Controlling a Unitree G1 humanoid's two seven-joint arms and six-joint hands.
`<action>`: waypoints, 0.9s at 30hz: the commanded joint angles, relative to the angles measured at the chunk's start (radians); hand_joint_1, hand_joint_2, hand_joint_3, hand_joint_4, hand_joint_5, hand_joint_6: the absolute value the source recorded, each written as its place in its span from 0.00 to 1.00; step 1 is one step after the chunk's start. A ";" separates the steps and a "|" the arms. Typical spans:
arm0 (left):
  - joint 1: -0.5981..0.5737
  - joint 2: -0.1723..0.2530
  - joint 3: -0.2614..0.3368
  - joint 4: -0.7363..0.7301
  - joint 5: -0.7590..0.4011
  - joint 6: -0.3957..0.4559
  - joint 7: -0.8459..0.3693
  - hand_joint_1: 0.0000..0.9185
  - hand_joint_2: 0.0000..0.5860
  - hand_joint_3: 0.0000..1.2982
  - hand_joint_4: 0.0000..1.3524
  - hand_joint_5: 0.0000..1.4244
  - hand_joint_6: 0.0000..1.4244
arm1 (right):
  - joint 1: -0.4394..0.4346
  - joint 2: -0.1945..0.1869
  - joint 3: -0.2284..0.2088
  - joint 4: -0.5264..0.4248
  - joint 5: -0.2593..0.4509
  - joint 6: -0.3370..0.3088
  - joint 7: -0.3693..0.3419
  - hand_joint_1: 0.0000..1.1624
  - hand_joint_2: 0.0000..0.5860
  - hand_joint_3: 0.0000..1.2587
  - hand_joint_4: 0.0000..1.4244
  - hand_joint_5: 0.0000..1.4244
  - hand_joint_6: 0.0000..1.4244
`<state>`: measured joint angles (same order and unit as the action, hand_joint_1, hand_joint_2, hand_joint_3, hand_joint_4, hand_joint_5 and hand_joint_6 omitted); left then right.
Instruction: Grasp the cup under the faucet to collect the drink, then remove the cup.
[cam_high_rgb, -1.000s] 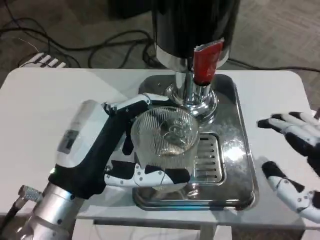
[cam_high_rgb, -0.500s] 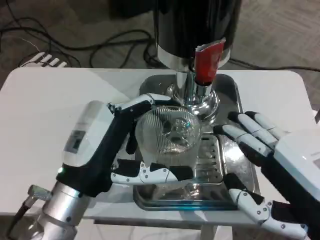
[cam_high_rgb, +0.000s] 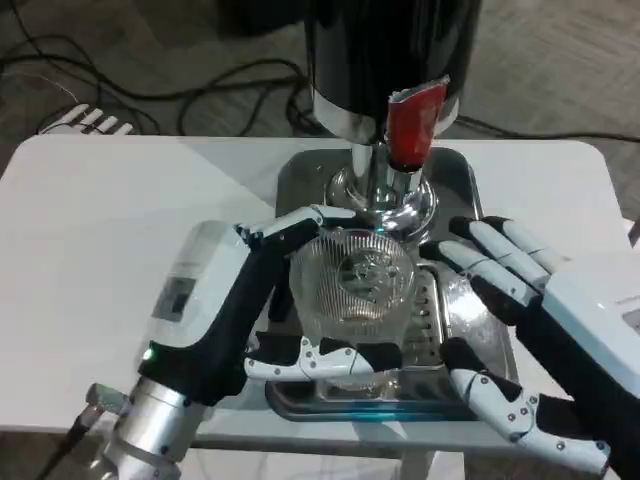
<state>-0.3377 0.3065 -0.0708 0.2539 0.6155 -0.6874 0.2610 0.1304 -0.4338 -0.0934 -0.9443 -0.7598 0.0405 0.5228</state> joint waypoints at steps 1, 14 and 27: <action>-0.026 -0.012 -0.021 0.027 0.016 0.001 0.054 0.67 0.00 0.74 0.86 0.87 1.00 | 0.004 0.002 -0.009 -0.021 0.007 0.011 0.012 0.13 0.88 0.09 0.00 0.00 0.15; -0.077 -0.043 -0.077 0.111 0.066 0.047 0.162 0.67 0.00 0.75 0.84 0.85 1.00 | 0.021 0.000 -0.045 -0.033 0.029 0.022 0.015 0.12 0.88 0.06 0.00 0.00 0.16; -0.118 -0.062 -0.134 0.216 0.113 0.070 0.274 0.68 0.00 0.74 0.82 0.84 1.00 | 0.022 -0.010 -0.080 -0.034 0.059 0.033 0.023 0.12 0.89 0.06 0.00 0.00 0.16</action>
<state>-0.4441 0.2507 -0.1895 0.4492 0.7209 -0.6182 0.4989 0.1458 -0.4371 -0.1624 -0.9571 -0.7139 0.0716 0.5352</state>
